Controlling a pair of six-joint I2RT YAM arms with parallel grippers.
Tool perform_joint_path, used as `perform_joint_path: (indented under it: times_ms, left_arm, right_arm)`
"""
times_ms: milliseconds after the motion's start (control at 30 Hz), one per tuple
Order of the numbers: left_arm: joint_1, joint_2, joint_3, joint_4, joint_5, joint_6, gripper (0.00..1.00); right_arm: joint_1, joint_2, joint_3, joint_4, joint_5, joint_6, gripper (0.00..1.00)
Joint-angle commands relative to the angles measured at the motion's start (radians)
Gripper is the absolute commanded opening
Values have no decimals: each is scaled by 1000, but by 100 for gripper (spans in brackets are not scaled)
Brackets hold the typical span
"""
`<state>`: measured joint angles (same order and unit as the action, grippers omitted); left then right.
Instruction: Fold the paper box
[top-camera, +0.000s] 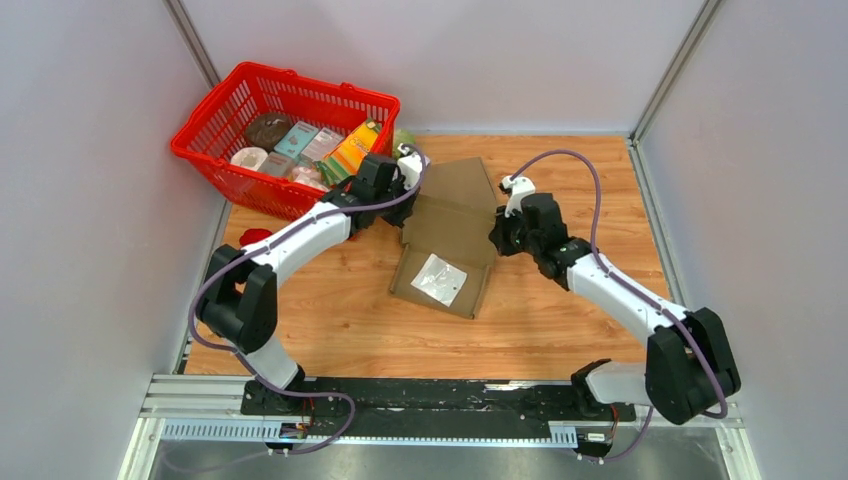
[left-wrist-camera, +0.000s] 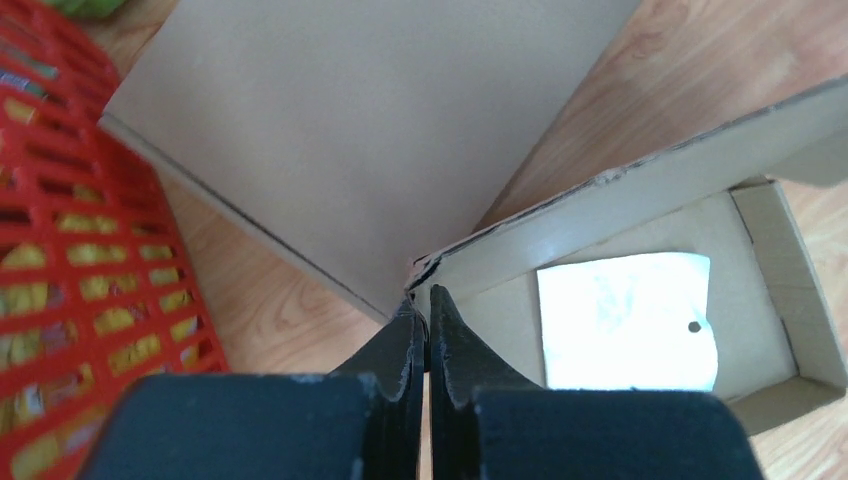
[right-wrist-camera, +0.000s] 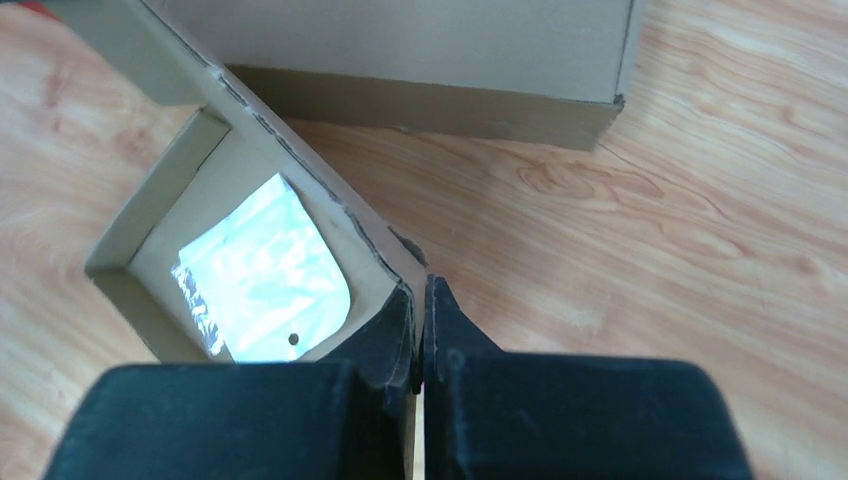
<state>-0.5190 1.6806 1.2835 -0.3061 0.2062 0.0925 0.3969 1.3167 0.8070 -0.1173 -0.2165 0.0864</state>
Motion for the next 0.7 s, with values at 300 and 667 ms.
perform_joint_path:
  times_ms: [300, 667]
  left_arm:
    - [-162, -243, -257, 275, -654, -516, 0]
    - [-230, -325, -472, 436, -712, -588, 0]
  right_arm:
    - [354, -148, 15, -54, 1035, 601, 9]
    - [493, -93, -101, 69, 1287, 676, 8]
